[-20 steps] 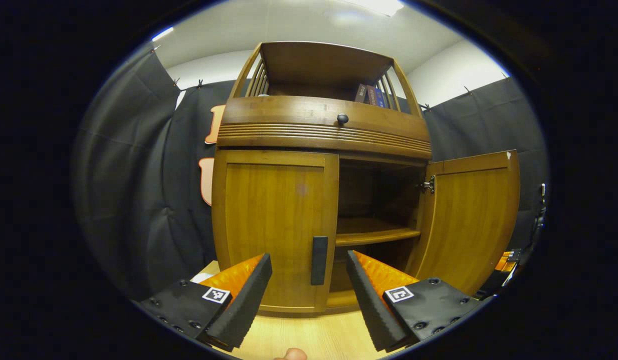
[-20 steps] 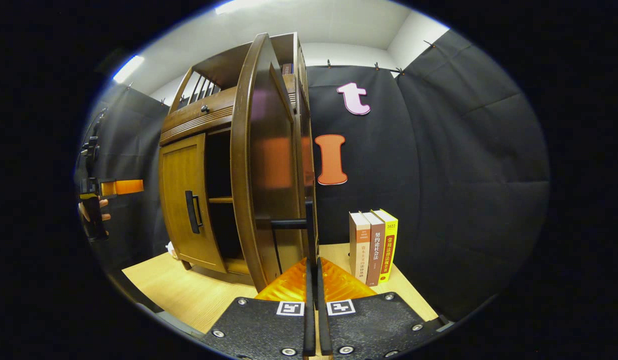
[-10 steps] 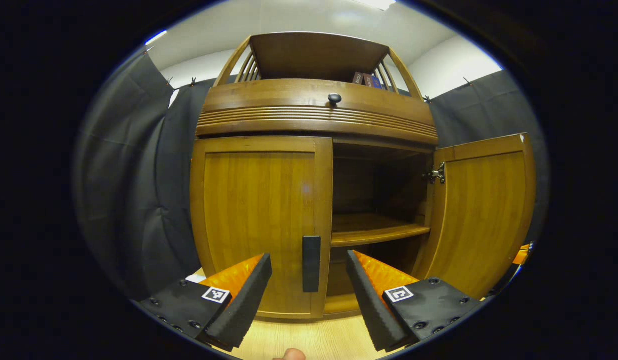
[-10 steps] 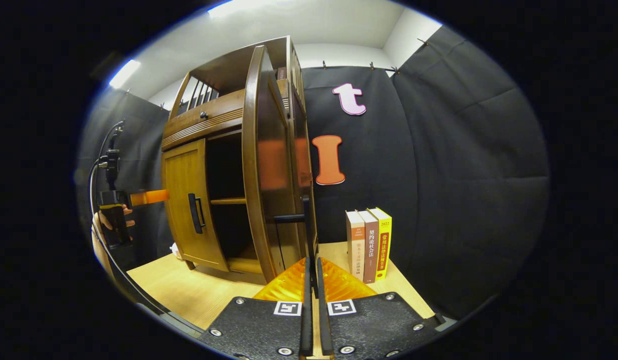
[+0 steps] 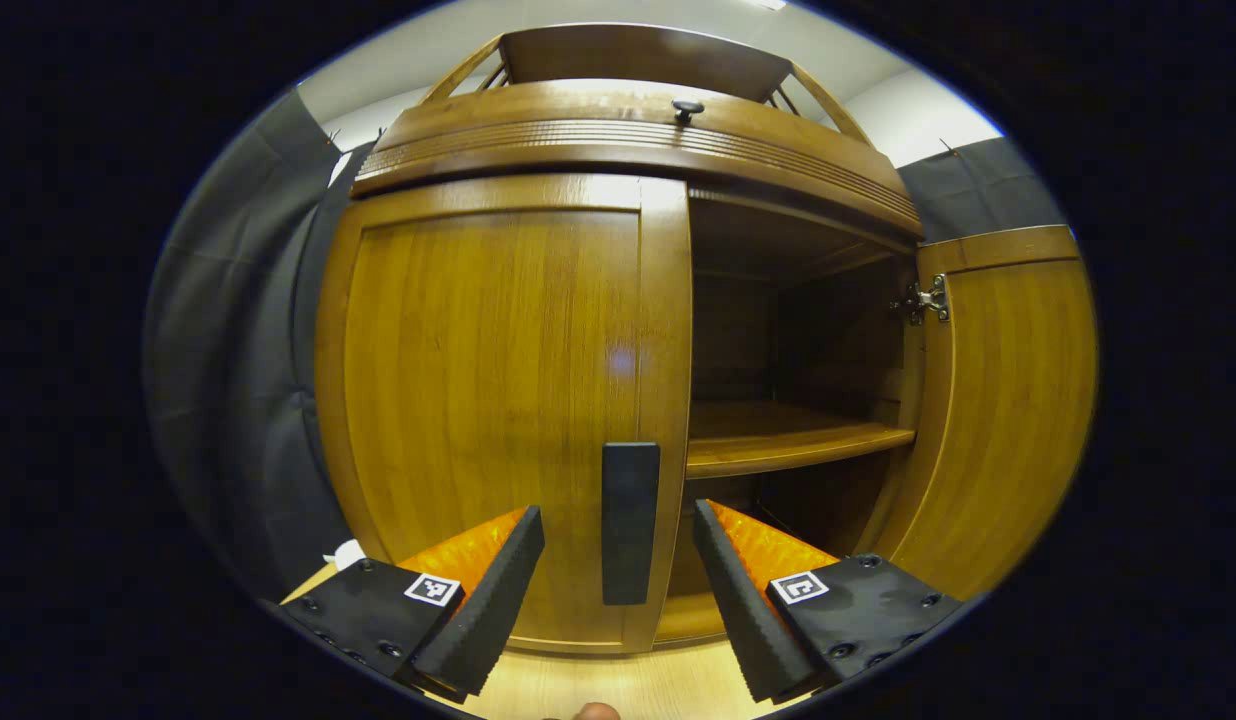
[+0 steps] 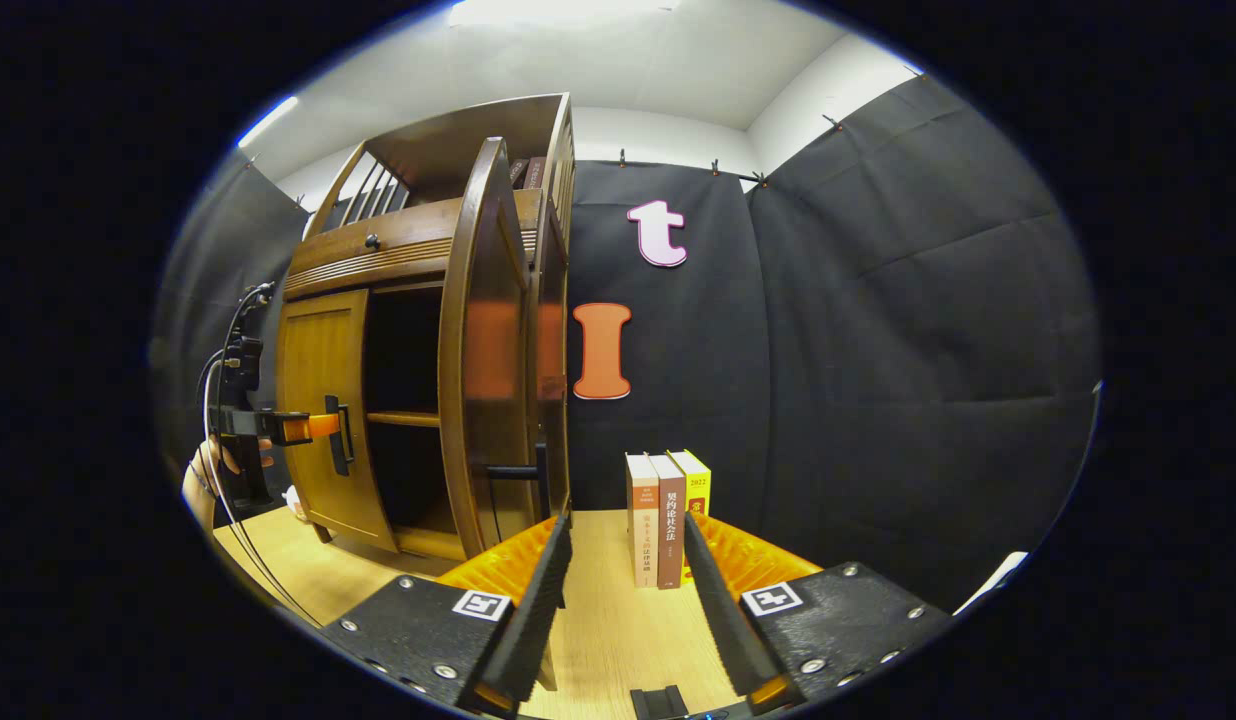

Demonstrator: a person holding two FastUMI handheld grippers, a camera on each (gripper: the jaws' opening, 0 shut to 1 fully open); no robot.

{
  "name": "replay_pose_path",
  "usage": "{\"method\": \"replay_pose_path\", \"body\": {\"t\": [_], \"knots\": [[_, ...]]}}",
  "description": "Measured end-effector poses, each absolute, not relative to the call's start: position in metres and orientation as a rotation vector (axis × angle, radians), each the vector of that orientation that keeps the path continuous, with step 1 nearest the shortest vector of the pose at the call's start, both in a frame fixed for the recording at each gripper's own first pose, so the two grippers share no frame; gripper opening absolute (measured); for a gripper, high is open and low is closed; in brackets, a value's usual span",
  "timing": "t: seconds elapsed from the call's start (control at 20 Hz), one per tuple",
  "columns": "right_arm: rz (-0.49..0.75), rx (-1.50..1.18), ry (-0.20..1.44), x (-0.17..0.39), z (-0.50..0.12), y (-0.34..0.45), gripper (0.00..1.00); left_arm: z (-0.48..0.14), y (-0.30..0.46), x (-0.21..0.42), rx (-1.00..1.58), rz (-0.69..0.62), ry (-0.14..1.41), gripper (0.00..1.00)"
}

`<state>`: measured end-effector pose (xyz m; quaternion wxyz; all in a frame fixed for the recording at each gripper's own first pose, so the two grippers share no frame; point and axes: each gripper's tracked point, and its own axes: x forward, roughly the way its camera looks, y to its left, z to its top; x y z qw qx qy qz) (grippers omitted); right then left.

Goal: Open the right door of the double-door shoe cabinet with the right hand, and open the left door with the left hand.

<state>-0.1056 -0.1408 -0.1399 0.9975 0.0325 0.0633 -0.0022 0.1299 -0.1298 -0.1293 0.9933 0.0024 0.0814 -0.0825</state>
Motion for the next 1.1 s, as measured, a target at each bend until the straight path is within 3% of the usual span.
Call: {"method": "replay_pose_path", "body": {"t": [0.05, 0.15, 0.25, 0.35, 0.55, 0.6, 0.65, 1.05, 1.1], "knots": [[-0.008, 0.068, 0.127, -0.105, -0.14, -0.142, 0.84, -0.135, -0.13, 0.134, -0.009, -0.171, 0.165, 0.95], [-0.005, 0.084, 0.128, -0.104, -0.14, -0.14, 0.92, -0.141, -0.13, 0.142, -0.008, -0.169, 0.163, 0.99], [-0.018, 0.091, 0.13, -0.103, -0.142, -0.143, 0.98, -0.145, -0.13, 0.148, 0.012, -0.166, 0.163, 0.94], [-0.032, 0.094, 0.132, -0.104, -0.145, -0.146, 0.92, -0.147, -0.133, 0.151, 0.023, -0.178, 0.165, 0.94], [-0.044, 0.109, 0.127, -0.103, -0.143, -0.147, 0.98, -0.15, -0.135, 0.155, 0.053, -0.174, 0.167, 0.94], [-0.047, 0.113, 0.124, -0.104, -0.142, -0.147, 0.93, -0.151, -0.135, 0.157, 0.061, -0.167, 0.171, 0.95], [-0.053, 0.112, 0.122, -0.102, -0.141, -0.149, 0.98, -0.153, -0.133, 0.159, 0.061, -0.159, 0.176, 0.89], [-0.084, 0.088, 0.098, -0.111, -0.129, -0.154, 0.98, -0.162, -0.137, 0.156, 0.07, -0.17, 0.223, 0.39], [-0.088, 0.082, 0.097, -0.113, -0.127, -0.154, 0.98, -0.162, -0.137, 0.154, 0.07, -0.171, 0.227, 0.36]]}}
